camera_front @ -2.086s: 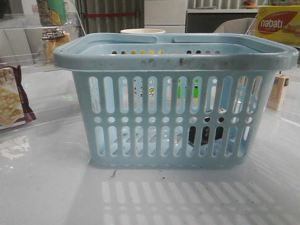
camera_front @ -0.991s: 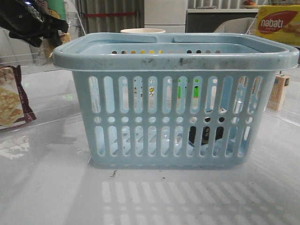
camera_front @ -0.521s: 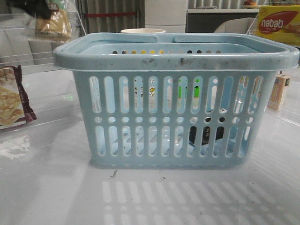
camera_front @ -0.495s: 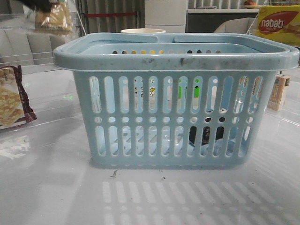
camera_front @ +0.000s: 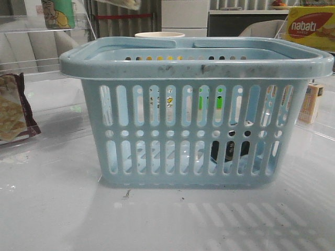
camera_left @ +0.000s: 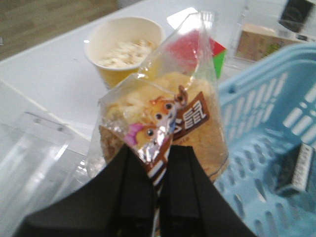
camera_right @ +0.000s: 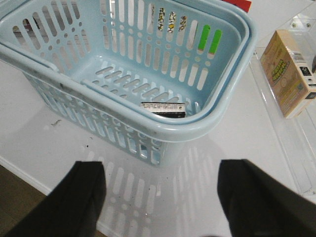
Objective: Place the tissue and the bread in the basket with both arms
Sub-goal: 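Carry the bread bag over the basket and release it inside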
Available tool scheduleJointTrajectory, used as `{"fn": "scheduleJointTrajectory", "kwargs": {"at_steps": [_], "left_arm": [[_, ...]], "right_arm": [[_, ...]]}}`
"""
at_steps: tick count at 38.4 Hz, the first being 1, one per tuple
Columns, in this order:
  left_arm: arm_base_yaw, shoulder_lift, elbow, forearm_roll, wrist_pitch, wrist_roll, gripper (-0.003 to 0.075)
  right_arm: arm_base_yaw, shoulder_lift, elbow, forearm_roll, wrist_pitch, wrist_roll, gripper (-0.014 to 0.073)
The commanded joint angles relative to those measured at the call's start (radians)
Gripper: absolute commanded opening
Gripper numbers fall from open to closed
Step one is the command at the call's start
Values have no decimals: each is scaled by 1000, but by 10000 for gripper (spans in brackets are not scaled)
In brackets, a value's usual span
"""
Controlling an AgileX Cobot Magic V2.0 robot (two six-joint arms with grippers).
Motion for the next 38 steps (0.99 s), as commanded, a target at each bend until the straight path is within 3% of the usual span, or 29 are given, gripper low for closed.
{"fn": "scheduleJointTrajectory", "kwargs": {"at_steps": [1, 8, 14, 18, 30, 38], "left_arm": [[-65, -23, 20, -20, -72, 7, 91], [-132, 47, 40, -53, -78, 7, 128], [-153, 75, 40, -72, -88, 7, 360], [-153, 58, 40, -72, -88, 7, 445], [-158, -121, 57, -72, -11, 7, 441], [-185, -326, 230, -72, -20, 7, 441]], "right_arm": [[-4, -2, -26, -14, -69, -9, 580], [-4, -2, -26, -14, -69, -9, 580], [-4, -2, -26, -14, -69, -9, 580], [-4, -2, -26, -14, -69, -9, 580], [-4, -2, -26, -14, -69, -9, 580], [-4, -2, -26, -14, -69, -9, 580]]}}
